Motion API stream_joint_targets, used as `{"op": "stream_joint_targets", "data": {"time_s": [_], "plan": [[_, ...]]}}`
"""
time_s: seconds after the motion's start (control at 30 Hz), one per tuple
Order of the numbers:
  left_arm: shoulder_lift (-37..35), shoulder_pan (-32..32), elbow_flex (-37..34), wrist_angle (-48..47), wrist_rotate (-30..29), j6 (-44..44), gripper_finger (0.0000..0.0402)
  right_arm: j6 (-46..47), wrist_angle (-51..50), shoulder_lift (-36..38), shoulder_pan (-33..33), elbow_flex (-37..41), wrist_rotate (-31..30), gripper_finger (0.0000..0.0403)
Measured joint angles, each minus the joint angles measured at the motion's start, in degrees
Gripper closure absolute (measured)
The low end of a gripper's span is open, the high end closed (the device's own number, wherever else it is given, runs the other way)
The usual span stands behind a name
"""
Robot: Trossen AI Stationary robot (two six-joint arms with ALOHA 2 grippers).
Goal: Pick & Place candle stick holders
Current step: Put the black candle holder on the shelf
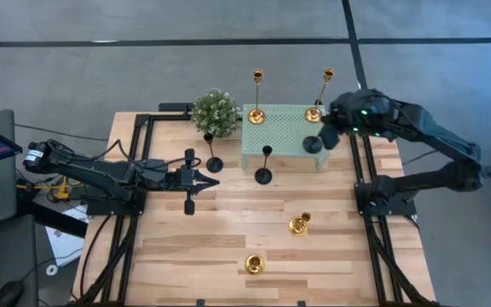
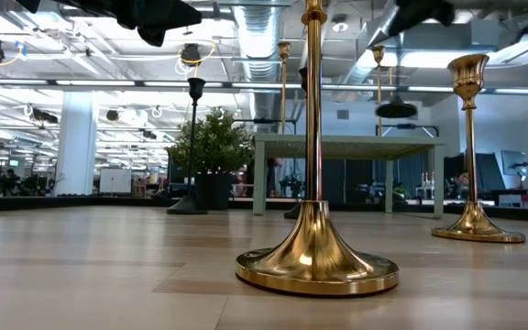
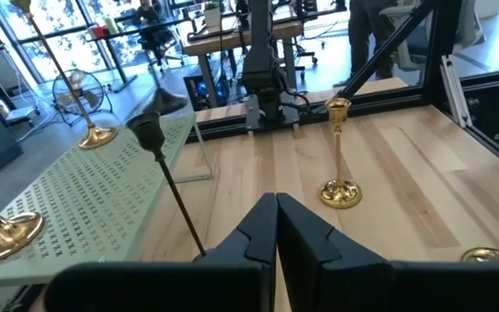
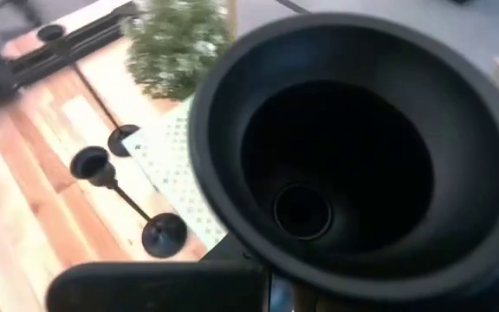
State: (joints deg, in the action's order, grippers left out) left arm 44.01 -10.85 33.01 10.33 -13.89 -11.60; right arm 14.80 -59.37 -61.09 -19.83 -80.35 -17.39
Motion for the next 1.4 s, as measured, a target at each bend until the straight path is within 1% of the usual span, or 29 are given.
{"op": "stream_joint_targets", "data": {"time_s": [0.1, 0.17, 0.23, 0.3, 0.43, 0.6, 0.7, 0.77, 0.9, 1.13, 1.4], "plan": [[0.00, 0.00, 0.00, 0.00, 0.00, -0.17, 0.0392, -4.97, 1.32, -5.33, -0.43, -4.12, 0.21, 0.0403], [0.00, 0.00, 0.00, 0.00, 0.00, -0.17, 0.0392, -8.07, 1.94, -9.05, -1.27, -7.14, 1.55, 0.0403], [0.00, 0.00, 0.00, 0.02, 0.00, -0.18, 0.0392, -10.92, 2.76, -12.56, -2.49, -10.25, 4.50, 0.0403], [0.00, 0.00, 0.00, 0.09, 0.00, -0.17, 0.0392, -13.63, 3.65, -15.80, -4.11, -12.97, 8.76, 0.0403], [0.00, 0.00, 0.00, 0.46, 0.00, -0.18, 0.0392, -18.16, 6.82, -21.32, -7.98, -16.44, 15.87, 0.0403], [0.00, 0.00, 0.00, 0.73, 0.00, -0.19, 0.0392, -20.98, 8.10, -25.45, -14.77, -17.53, 23.45, 0.0403], [0.00, 0.02, 0.00, 0.87, 0.00, -0.18, 0.0392, -21.95, 9.42, -26.89, -17.92, -17.53, 26.52, 0.0403], [0.00, 0.02, 0.00, 0.92, 0.00, -0.19, 0.0392, -22.54, 10.17, -27.69, -19.42, -17.53, 27.71, 0.0403], [0.00, 0.02, 0.00, 1.16, 0.00, -0.19, 0.0392, -23.24, 11.56, -29.43, -21.53, -17.53, 32.65, 0.0403], [0.00, 0.02, 0.00, 1.29, 0.00, -0.19, 0.0392, -24.46, 12.22, -31.86, -23.16, -17.53, 33.73, 0.0403], [0.00, 0.02, -0.01, 1.33, 0.00, -0.19, 0.0392, -24.89, 13.35, -32.01, -22.45, -17.53, 34.08, 0.0403]]}}
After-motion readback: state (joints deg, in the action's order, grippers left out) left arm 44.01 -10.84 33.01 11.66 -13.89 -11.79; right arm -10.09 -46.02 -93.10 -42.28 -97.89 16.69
